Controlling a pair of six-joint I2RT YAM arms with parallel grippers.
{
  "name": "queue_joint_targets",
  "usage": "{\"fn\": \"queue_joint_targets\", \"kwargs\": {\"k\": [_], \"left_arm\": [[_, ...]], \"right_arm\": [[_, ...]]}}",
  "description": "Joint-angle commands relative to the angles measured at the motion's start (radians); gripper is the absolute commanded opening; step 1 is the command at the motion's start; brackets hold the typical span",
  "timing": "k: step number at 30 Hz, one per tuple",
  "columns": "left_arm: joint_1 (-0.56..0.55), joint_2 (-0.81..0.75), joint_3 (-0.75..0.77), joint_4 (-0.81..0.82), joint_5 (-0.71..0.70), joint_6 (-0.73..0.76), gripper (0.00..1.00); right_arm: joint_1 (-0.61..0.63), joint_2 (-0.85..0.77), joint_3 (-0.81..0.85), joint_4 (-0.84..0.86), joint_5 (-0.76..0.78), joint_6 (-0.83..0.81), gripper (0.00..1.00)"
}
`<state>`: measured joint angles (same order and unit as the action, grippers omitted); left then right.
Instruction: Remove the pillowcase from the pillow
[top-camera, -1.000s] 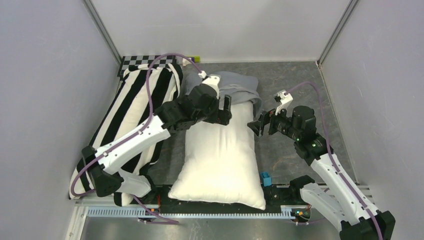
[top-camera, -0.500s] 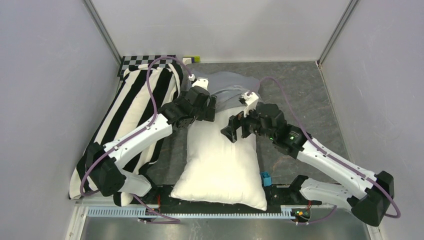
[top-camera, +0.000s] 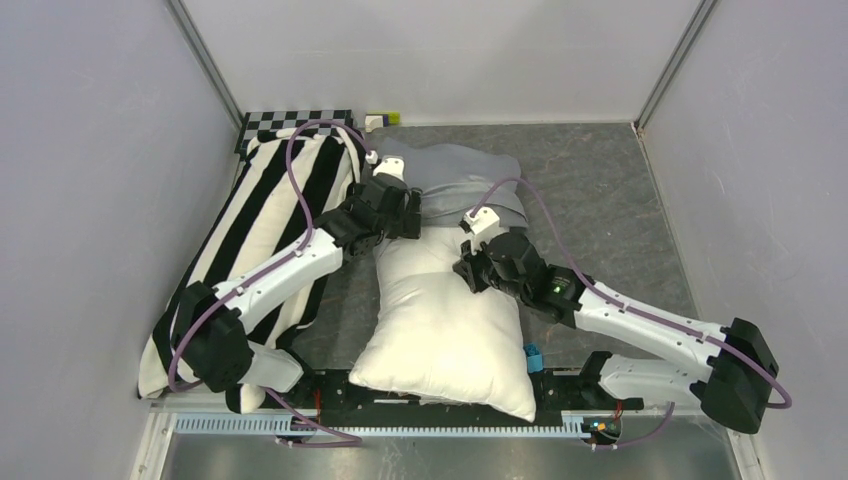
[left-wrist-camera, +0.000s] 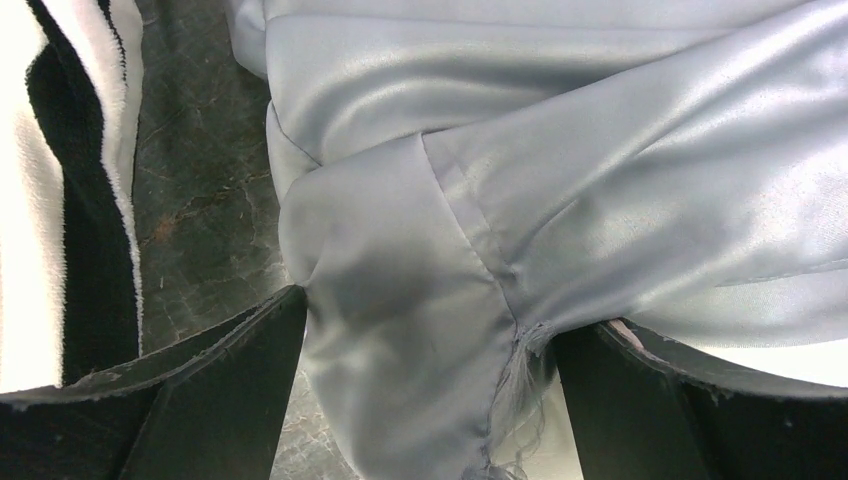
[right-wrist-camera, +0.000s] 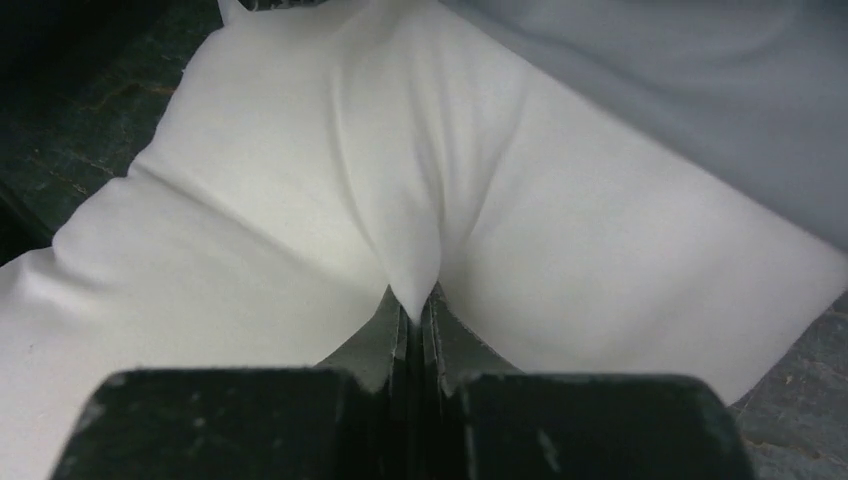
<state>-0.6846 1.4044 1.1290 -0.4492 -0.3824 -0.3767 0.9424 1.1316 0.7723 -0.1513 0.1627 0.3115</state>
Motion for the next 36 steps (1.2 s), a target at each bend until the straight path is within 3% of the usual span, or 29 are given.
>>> {"fn": "queue_joint_targets", "kwargs": {"k": [1, 4, 9, 14, 20, 28, 36], "left_arm": [[0.028, 0.005, -0.014, 0.037, -0.036, 0.027, 0.95], [0.028, -0.044, -0.027, 0.021, 0.022, 0.021, 0.95], [0.027, -0.196, -0.112, 0.041, 0.237, 0.061, 0.97], [0.026, -0.216, -0.176, 0.056, 0.118, 0.096, 0.96], [0.040, -0.055, -0.095, 0.100, -0.060, 0.101, 0.95], [0.238, 0.190, 0.142, 0.129, 0.083, 0.070, 0.93], [0.336, 0.404, 0.322, 0.161, 0.160, 0.009, 0.92]], "right_arm": [[0.003, -0.052, -0.059, -0.039, 0.018, -0.016, 0.00], [0.003, -0.096, -0.068, -0.040, 0.044, -0.025, 0.00], [0.003, -0.105, -0.049, -0.060, 0.034, -0.038, 0.00], [0.003, -0.107, -0.032, -0.053, -0.013, -0.037, 0.00], [0.003, -0.141, -0.008, -0.097, -0.055, -0.038, 0.00], [0.003, -0.266, -0.031, -0.193, -0.183, -0.047, 0.00], [0.003, -0.380, 0.025, -0.349, -0.043, -0.057, 0.00]]}}
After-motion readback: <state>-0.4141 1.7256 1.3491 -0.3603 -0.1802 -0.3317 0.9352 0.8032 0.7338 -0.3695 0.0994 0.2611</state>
